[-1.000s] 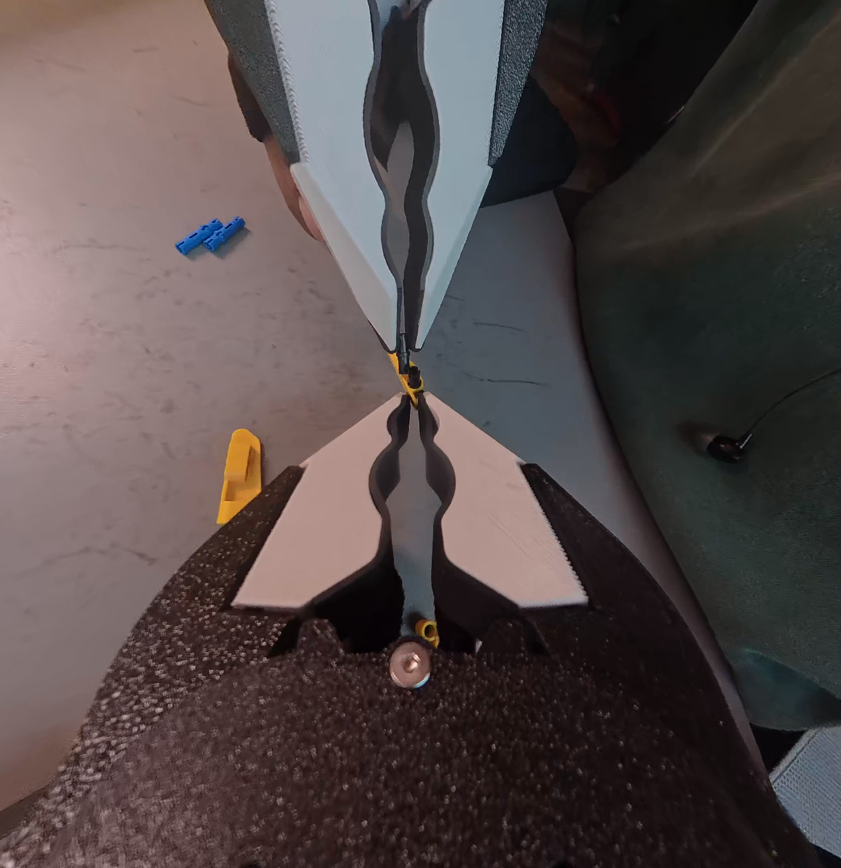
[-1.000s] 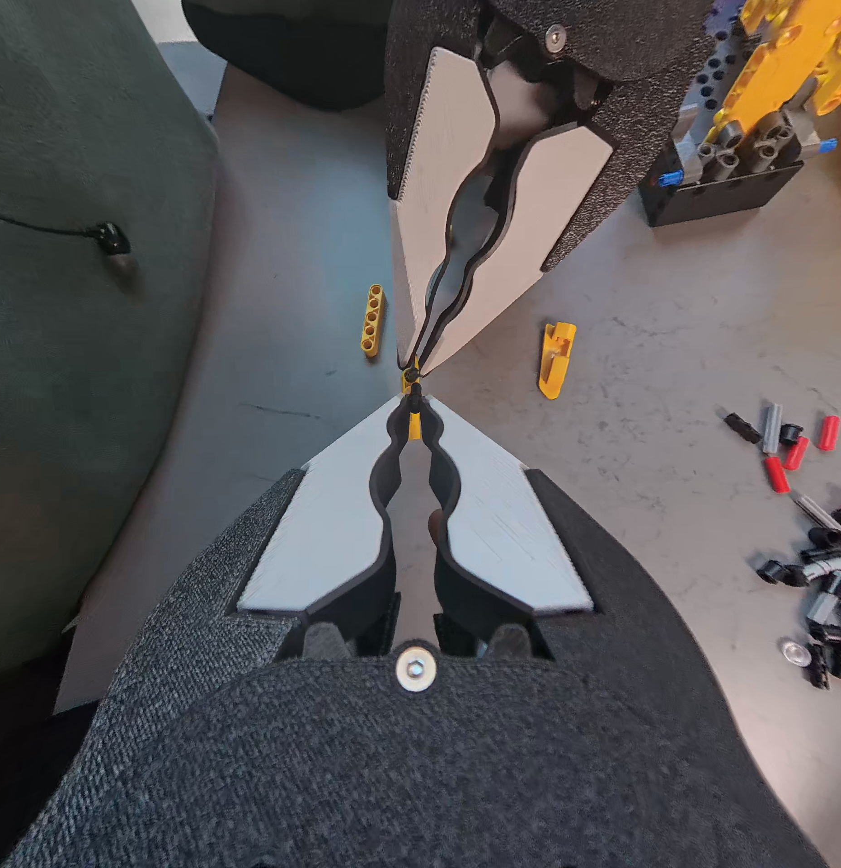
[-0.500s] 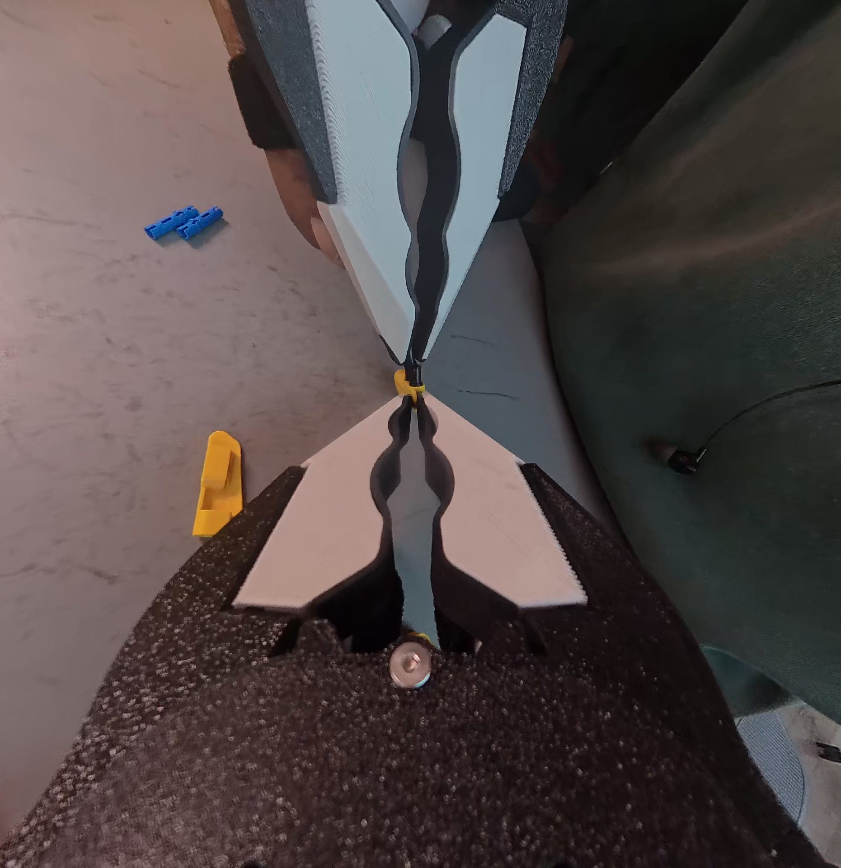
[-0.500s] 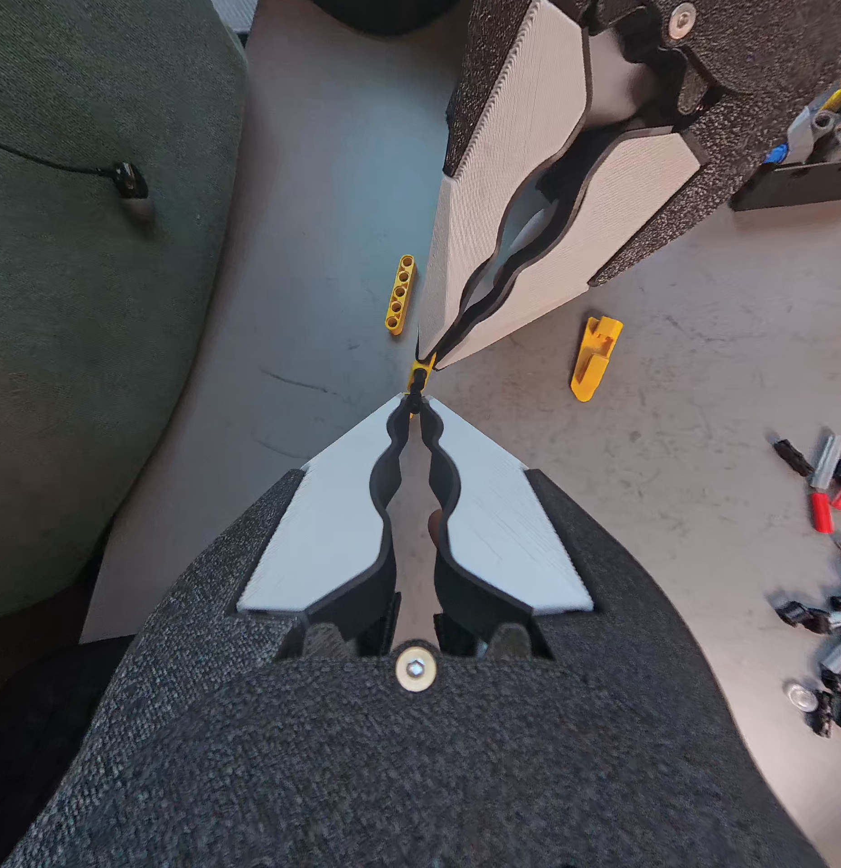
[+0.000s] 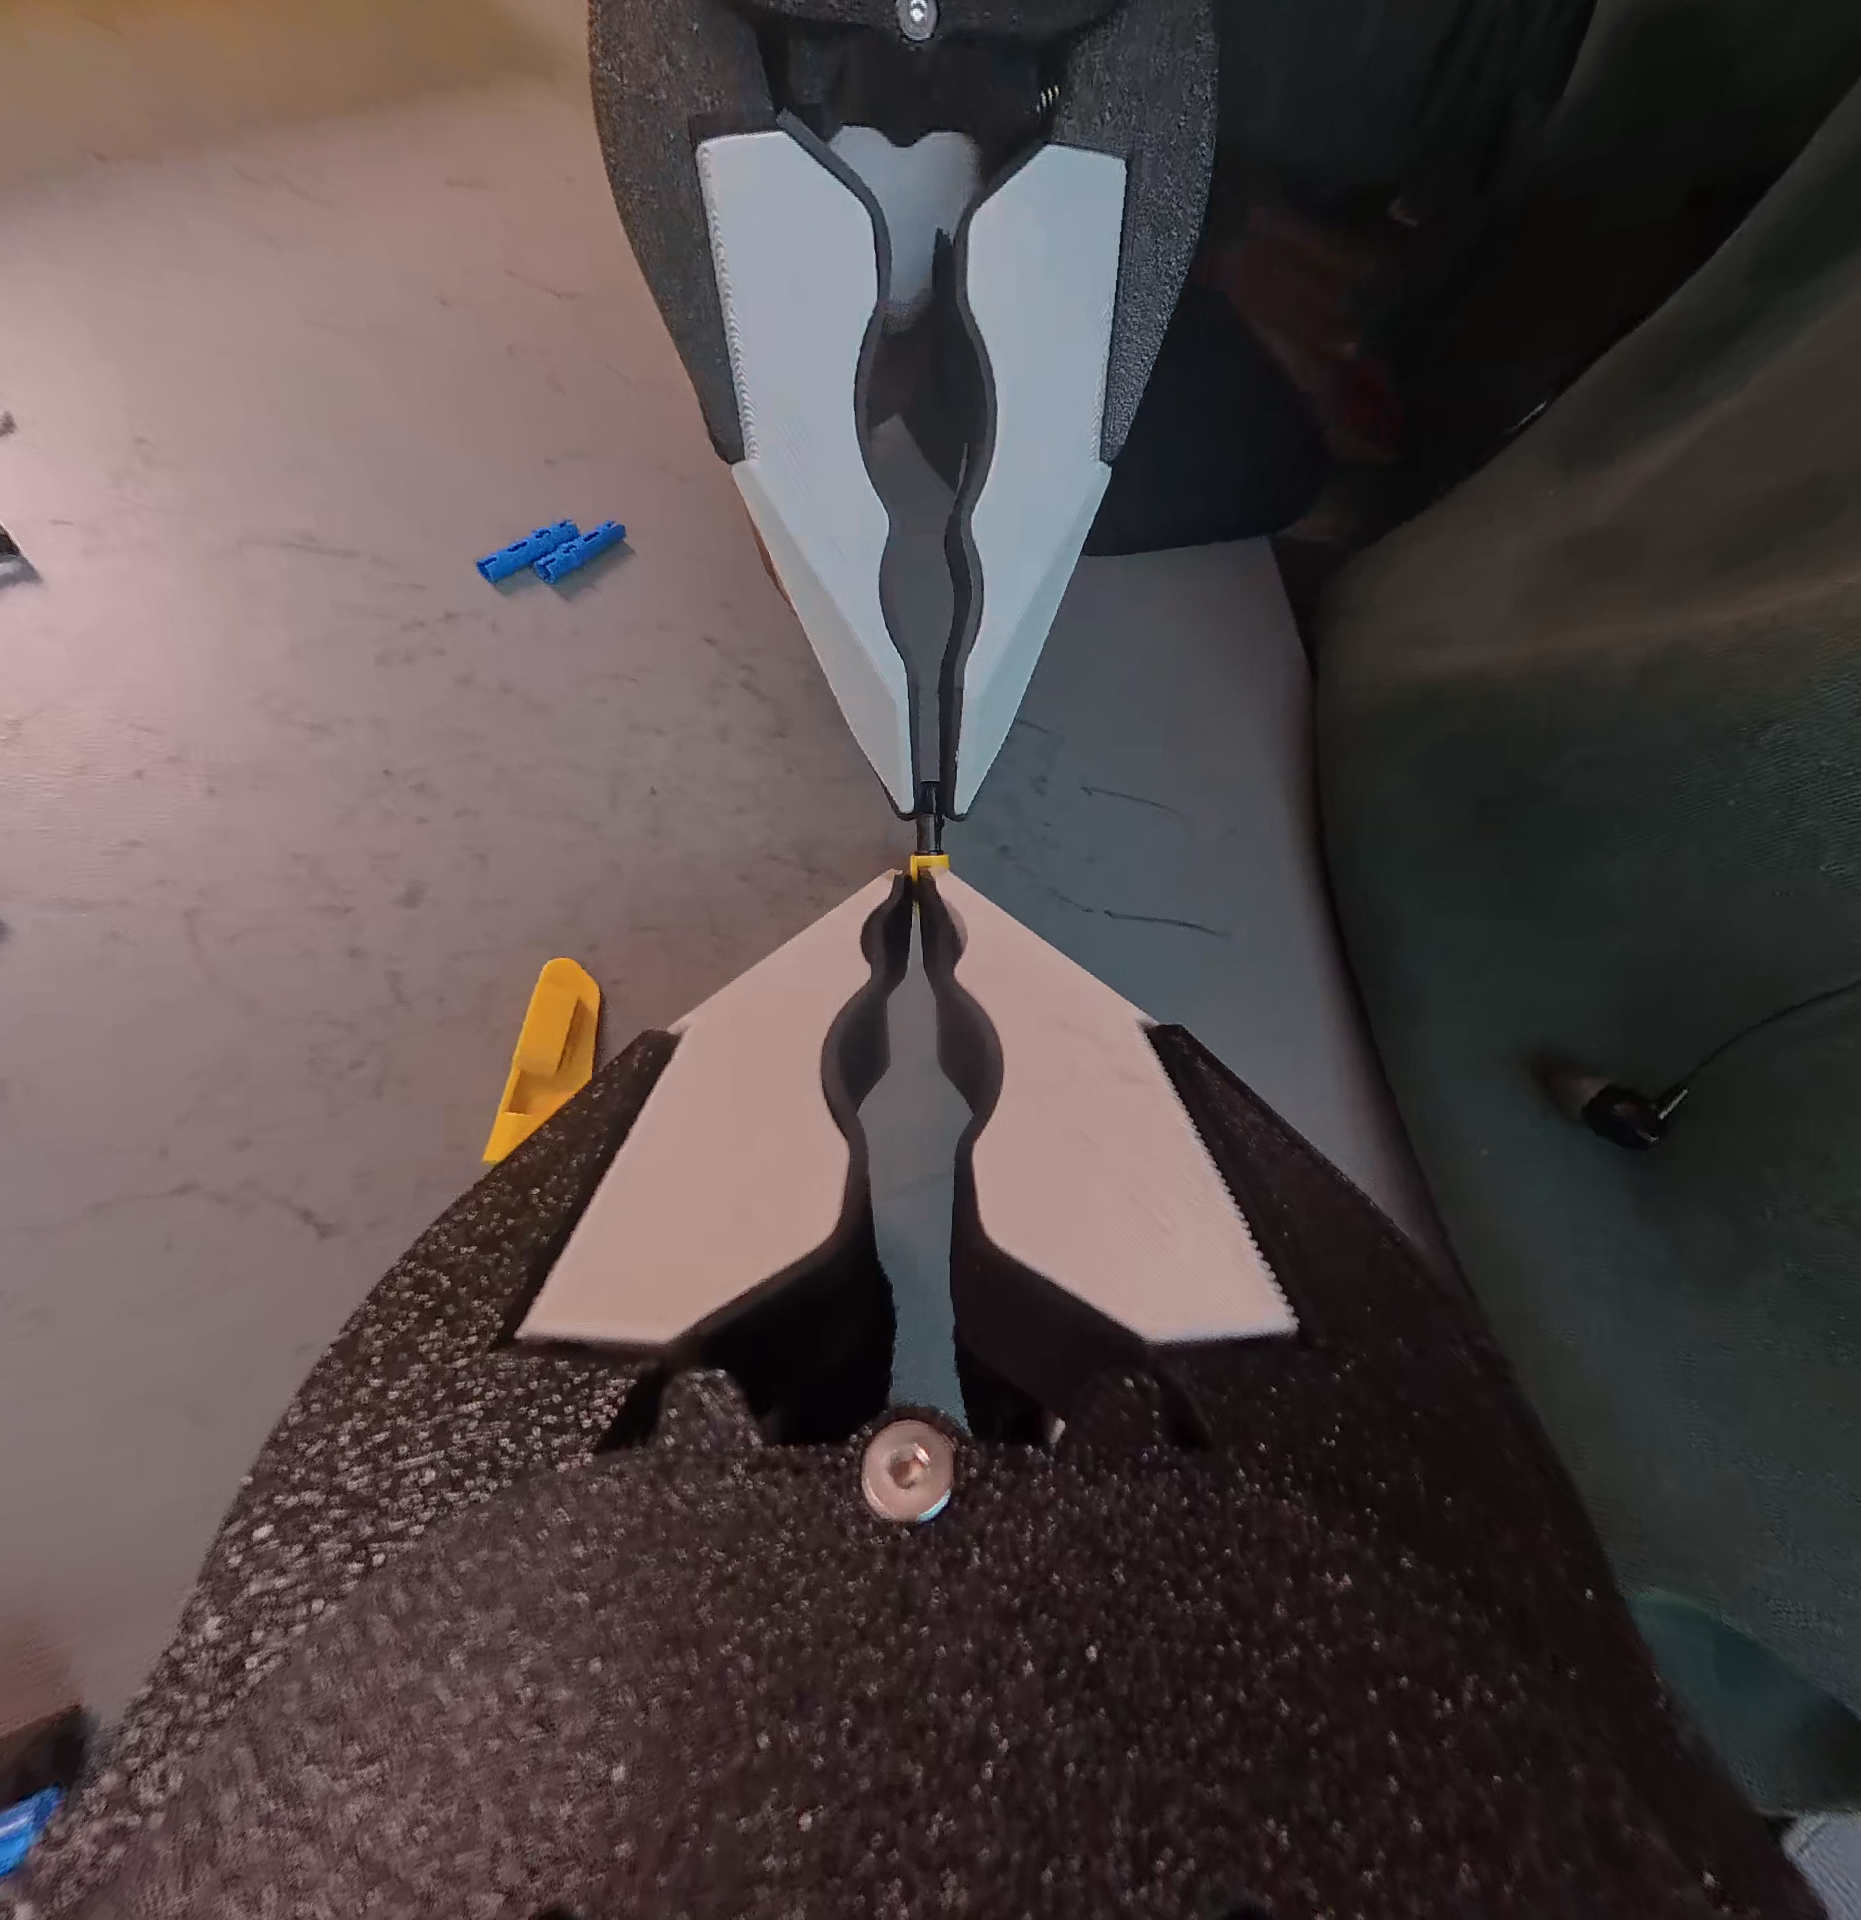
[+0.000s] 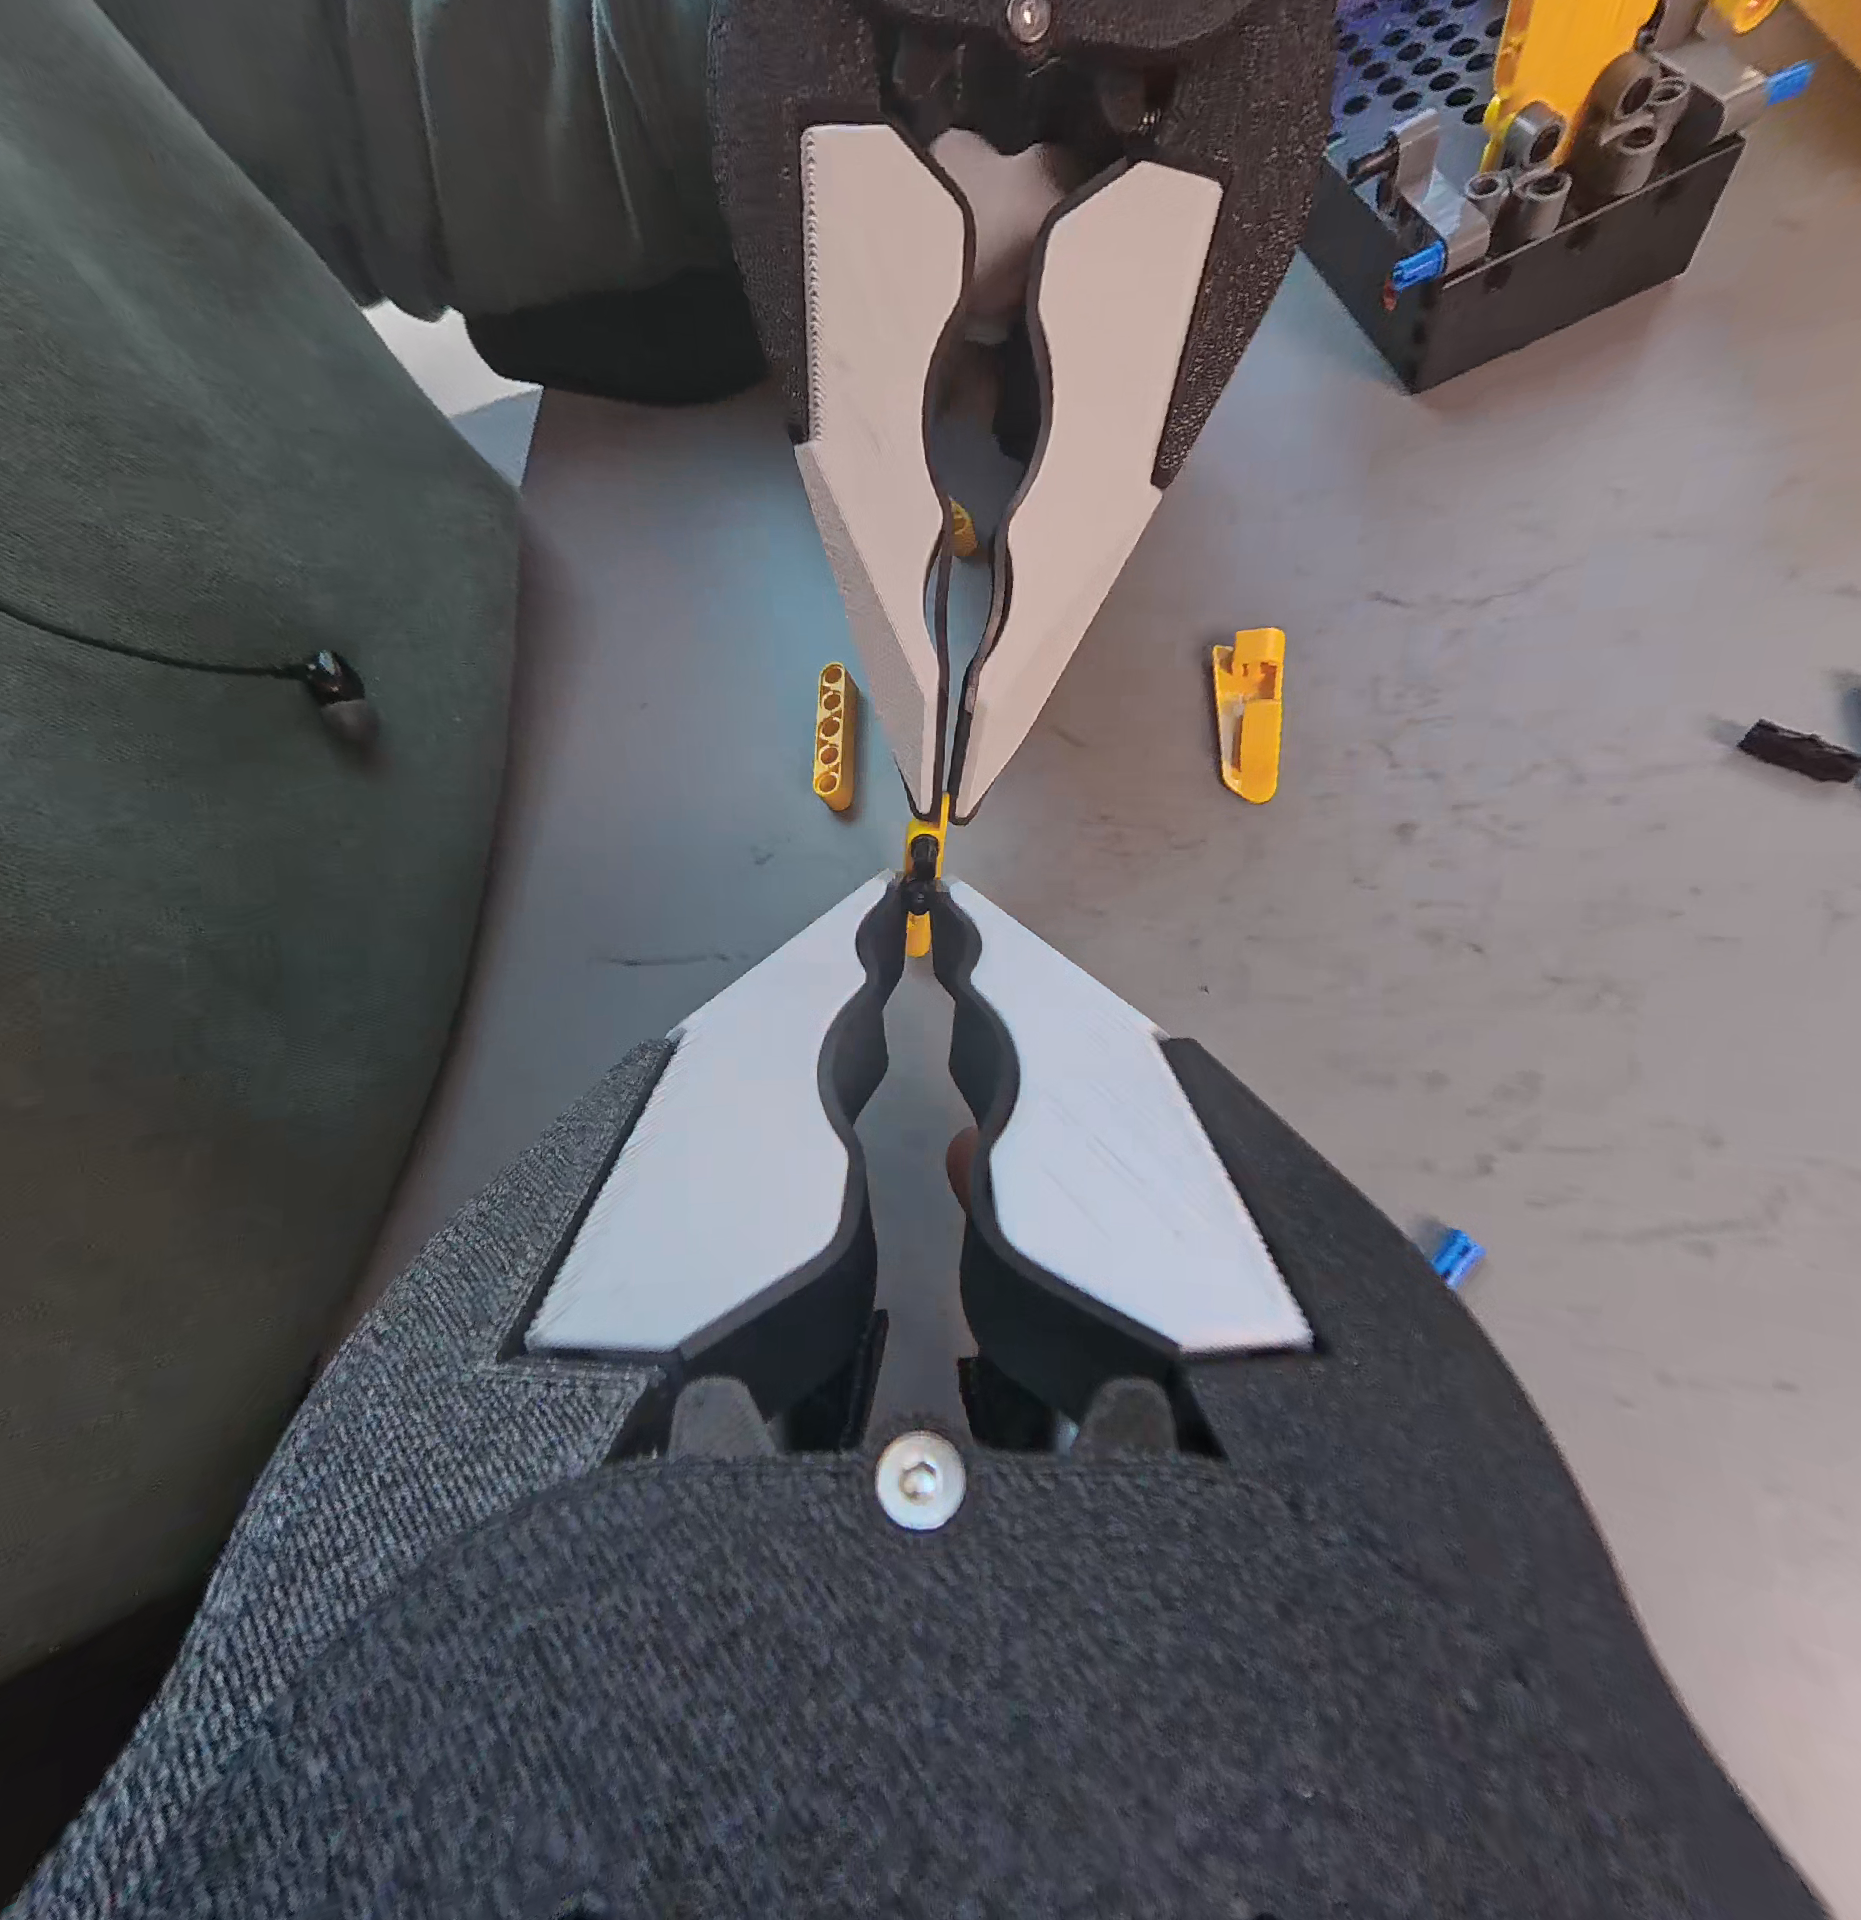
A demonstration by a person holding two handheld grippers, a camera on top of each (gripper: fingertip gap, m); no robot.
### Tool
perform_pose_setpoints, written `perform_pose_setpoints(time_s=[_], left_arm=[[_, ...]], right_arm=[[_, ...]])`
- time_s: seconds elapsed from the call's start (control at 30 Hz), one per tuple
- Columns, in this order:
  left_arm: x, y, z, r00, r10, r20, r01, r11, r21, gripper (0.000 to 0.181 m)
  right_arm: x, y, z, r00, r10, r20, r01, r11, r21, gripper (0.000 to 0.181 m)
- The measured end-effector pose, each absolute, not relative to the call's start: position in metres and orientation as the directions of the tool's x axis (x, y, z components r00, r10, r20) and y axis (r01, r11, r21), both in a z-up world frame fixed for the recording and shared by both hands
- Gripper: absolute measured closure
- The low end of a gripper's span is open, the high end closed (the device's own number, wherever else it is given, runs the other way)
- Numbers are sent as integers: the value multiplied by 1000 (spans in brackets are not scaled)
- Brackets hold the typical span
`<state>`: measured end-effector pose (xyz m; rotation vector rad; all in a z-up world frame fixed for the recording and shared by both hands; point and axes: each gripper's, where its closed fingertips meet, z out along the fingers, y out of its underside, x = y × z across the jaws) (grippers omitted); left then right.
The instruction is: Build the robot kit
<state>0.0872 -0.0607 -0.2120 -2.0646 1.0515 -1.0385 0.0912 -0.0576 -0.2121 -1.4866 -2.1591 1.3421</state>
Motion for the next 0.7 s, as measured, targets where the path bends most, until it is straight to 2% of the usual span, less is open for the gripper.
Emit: perform_pose_setpoints(time_s=[0.3,0.7], left_arm=[[80,-65,-215,413,-874,256,-424,-434,-795,181],[74,-65,-221,437,-863,255,-442,-453,-775,181]], right_arm=[[83,-61,-210,-410,828,-382,628,-47,-777,178],[79,-59,-212,-360,876,-320,633,-22,-774,178]])
